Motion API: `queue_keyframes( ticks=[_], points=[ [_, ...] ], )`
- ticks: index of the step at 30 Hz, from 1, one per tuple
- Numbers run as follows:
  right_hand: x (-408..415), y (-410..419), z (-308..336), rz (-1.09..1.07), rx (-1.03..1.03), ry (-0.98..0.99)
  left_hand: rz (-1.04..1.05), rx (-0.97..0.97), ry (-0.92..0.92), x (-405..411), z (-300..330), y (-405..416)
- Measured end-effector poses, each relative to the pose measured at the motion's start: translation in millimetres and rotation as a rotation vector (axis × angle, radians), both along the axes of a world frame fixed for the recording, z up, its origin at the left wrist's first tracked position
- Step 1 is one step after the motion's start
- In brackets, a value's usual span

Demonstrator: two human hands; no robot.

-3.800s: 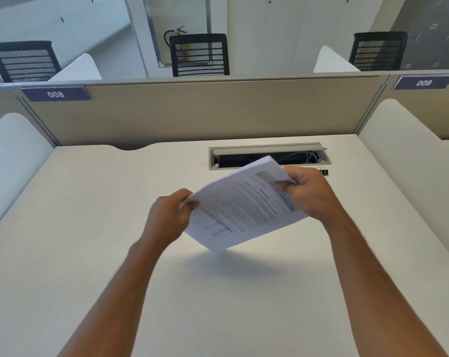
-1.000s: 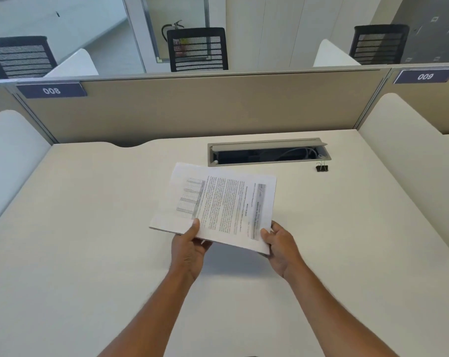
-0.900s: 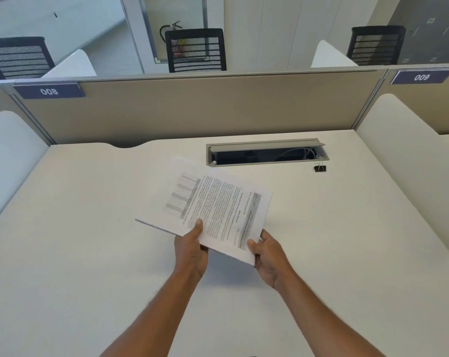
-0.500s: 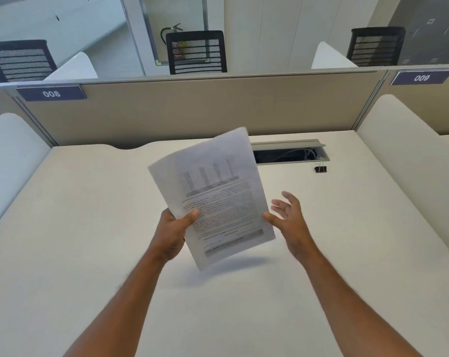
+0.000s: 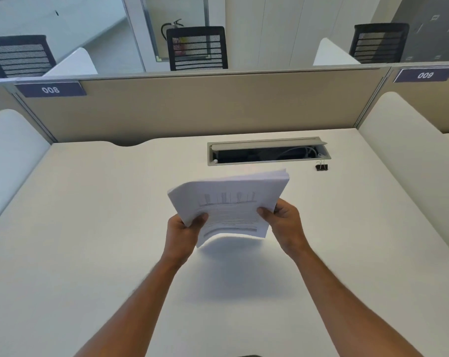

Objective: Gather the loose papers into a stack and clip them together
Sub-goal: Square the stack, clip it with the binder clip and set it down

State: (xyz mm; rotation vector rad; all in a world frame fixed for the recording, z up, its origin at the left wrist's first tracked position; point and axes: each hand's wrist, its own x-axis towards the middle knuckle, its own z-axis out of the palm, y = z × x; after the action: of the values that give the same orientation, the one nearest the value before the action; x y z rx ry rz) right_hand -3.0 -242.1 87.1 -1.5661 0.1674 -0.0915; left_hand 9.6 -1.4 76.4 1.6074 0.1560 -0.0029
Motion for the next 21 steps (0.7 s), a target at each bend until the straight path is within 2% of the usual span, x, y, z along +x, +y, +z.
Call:
queue_keyframes(
  ticks=[6, 12, 17, 19, 21],
  points=[
    [-9, 0, -27, 0.021, -0.126, 0.15, 0.022, 0.133, 0.132, -9, -30, -4],
    [0, -8, 1, -0.001, -0.134, 0.023, -0.045, 0.352, 0.107, 8, -15, 6],
    [18, -19, 60, -0.178, -0.598, -0.425, -0.209, 0.682, 0.012, 27, 22, 20],
    [26, -24, 85, -0.075, -0.786, -0.552, -0.276, 0.816, -0.03, 31, 37, 18],
    [31, -27, 104, 0.156, -0.816, -0.421, -0.338, 0.919, -0.073, 33, 48, 14]
  ],
)
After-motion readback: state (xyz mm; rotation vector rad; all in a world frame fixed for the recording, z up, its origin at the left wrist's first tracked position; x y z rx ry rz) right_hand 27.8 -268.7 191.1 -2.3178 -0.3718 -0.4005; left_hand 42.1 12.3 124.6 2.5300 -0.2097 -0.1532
